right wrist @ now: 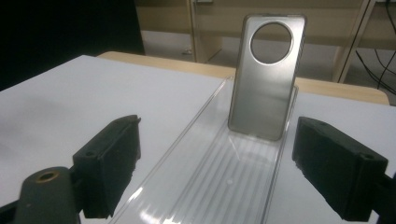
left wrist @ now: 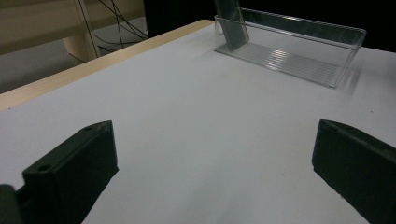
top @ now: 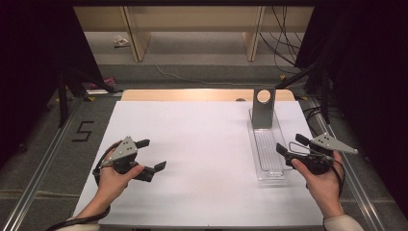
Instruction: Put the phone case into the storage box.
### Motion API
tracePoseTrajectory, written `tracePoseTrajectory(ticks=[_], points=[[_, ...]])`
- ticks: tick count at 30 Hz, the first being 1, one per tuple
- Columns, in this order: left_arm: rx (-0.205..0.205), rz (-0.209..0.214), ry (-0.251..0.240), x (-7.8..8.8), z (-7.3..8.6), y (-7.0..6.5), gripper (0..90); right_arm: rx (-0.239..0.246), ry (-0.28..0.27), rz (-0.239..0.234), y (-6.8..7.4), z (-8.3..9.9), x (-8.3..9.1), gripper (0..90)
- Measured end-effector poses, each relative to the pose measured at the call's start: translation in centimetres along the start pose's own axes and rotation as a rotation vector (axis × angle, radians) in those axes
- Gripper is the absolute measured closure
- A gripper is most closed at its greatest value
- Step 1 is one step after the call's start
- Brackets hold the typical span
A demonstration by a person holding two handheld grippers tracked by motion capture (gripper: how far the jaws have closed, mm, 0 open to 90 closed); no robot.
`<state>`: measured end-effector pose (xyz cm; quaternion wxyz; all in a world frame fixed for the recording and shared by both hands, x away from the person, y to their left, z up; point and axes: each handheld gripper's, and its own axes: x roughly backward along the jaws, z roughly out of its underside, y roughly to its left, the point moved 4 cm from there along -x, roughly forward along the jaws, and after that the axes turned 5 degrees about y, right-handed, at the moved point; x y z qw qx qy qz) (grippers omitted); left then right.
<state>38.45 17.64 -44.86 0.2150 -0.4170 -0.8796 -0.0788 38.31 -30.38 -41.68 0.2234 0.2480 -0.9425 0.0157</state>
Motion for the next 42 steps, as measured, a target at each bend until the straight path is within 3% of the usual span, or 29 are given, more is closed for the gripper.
tracePoseTrajectory(ticks=[16, 42], points=[[0.003, -0.003, -0.003, 0.0, 0.0, 0.0, 0.0, 0.0, 0.019, -0.004, 0.2, 1.7, 1.0, 16.2], [0.009, 0.003, 0.0, -0.2, 0.1, 0.1, 0.0, 0.01, -0.007, -0.006, 0.3, 2.1, 1.2, 16.2]])
